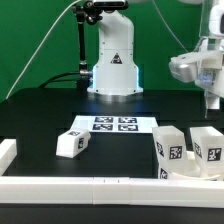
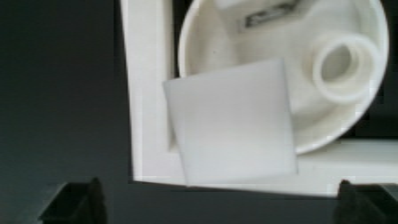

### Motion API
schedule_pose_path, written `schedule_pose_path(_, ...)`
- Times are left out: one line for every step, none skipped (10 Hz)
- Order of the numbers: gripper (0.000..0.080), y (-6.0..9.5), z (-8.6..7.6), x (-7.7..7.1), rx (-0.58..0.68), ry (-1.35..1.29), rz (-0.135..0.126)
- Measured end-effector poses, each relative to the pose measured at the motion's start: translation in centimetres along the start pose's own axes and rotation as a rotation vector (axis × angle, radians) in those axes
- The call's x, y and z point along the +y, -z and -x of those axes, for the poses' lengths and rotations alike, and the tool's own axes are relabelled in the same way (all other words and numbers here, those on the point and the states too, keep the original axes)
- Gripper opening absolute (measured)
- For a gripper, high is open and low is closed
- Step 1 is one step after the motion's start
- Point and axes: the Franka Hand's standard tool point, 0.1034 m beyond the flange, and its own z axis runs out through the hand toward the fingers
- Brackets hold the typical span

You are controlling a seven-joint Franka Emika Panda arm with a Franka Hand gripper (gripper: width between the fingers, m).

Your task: Assemble stool

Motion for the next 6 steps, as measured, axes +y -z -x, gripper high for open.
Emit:
schedule_pose_path(0.0649,-0.24,0.15,-0.09,-0.003,0.024,-0.003)
schedule_pose_path(0.0649,-0.47,0.45,-0.17,-0.009,0.081,-0.006)
schedule_pose_path(0.0649,-0.68,0.51,-0.26,-0.011,0.080,-0.009)
schedule_pose_path(0.0649,-0.80,0.53,-0.31,-0.011,0.072,-0.011)
schedule_pose_path(0.0649,-0.83,0.55,-0.32,-0.011,0.069,-0.011)
schedule_pose_path(0.0539,-0.83,0.59,-0.32,-0.011,0.069,-0.011)
